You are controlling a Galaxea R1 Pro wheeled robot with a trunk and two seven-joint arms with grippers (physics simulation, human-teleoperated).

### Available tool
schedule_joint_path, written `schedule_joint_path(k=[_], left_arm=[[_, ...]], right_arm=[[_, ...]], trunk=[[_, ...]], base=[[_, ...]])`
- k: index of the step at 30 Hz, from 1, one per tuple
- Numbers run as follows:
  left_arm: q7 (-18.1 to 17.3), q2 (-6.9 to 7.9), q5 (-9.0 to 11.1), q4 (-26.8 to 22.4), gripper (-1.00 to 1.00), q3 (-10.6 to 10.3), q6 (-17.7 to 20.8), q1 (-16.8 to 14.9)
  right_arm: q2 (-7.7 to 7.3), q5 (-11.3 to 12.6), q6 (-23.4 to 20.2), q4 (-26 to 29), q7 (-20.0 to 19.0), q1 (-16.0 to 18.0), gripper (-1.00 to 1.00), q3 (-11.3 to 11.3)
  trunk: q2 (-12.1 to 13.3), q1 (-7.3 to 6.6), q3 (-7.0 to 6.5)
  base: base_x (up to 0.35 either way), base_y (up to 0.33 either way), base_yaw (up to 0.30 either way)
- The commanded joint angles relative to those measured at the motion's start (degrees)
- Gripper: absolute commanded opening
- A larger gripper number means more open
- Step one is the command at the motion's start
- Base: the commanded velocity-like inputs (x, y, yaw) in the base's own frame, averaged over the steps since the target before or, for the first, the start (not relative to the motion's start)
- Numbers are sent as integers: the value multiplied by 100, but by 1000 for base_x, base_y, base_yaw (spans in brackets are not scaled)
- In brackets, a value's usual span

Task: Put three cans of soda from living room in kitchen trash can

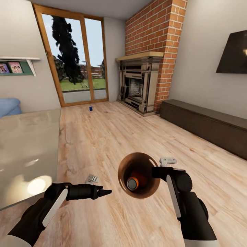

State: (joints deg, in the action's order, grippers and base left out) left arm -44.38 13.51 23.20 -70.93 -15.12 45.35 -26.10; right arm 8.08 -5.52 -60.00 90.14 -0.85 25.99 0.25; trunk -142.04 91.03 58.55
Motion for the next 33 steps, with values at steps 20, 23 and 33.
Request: schedule_joint_path(k=[20,23,33], left_arm=[[276,-82,-4,47,100,-9,6,0],[576,-118,6,28,100,-9,13,0],[665,-200,9,53,100,-1,29,0]], right_arm=[[0,154,0,4,-20,3,-100,1],[1,152,0,4,-20,3,-100,1],[1,150,0,4,-20,1,-100,0]], trunk=[[-1,-1,24],[-1,-1,24],[-1,-1,24]], base=[[249,-247,80],[316,-137,0],[323,-106,0]])
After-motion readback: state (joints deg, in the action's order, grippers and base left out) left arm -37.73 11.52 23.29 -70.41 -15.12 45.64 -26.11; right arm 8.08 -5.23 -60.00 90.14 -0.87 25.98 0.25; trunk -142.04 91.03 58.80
